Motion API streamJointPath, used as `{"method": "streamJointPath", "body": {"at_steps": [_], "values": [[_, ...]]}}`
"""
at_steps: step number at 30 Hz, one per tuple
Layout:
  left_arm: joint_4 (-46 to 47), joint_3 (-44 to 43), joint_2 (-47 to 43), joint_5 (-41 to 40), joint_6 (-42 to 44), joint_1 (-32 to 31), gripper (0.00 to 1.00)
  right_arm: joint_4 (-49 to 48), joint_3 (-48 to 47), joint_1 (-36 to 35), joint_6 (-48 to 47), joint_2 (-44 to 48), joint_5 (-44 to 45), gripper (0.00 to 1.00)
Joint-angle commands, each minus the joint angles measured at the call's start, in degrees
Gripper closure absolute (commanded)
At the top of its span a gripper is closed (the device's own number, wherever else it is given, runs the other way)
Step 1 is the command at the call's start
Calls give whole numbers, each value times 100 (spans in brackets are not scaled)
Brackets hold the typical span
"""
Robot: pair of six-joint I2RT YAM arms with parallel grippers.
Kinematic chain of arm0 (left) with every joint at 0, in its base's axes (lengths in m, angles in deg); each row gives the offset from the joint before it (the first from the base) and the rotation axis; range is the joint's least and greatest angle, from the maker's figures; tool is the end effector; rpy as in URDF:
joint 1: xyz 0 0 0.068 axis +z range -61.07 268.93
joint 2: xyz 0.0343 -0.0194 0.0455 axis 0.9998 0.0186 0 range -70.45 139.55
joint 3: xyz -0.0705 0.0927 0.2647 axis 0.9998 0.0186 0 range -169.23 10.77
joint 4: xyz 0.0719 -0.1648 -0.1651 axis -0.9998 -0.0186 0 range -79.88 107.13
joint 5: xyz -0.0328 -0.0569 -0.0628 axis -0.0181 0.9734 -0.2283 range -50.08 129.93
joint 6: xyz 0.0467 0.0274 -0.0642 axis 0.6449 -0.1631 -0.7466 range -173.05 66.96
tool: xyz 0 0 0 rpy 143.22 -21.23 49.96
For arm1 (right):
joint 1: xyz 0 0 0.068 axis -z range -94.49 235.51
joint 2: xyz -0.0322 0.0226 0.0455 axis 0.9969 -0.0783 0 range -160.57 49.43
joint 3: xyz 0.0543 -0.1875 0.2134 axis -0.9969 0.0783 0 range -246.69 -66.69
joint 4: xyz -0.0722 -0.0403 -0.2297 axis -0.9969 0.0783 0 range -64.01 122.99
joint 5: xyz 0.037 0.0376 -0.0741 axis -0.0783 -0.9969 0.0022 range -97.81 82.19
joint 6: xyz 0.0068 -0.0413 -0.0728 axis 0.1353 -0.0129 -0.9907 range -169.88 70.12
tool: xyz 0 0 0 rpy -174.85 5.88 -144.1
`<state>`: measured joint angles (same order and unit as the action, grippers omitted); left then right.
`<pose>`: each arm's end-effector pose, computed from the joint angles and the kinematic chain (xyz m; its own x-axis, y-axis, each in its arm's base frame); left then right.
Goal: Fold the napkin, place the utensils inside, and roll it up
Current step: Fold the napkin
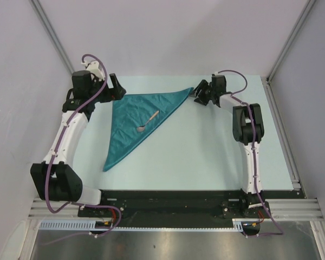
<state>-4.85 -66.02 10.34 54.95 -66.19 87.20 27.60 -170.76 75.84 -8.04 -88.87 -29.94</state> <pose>0.3347 -0.0291 0.3713 -0.4859 -0.2050 -0.8496 0.1557 0.9363 -0.3149 0.5533 0.1223 0.1394 -0.7346 0.5017 -0.4568 0.0448 0.7077 0.7051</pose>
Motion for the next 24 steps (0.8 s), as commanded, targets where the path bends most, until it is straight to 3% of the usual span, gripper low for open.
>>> {"method": "streamJointPath", "body": {"at_steps": [1,14,24], "values": [[106,-11,15,97,-83,51,3,-38,-499,-9,52,-495,-64,41],[71,-37,-11,202,-83,51,3,814,-1791,27,236,-1463,393,48],[97,-55,-37,334,-118,51,3,990,-2002,88,298,-1630,552,53]]}}
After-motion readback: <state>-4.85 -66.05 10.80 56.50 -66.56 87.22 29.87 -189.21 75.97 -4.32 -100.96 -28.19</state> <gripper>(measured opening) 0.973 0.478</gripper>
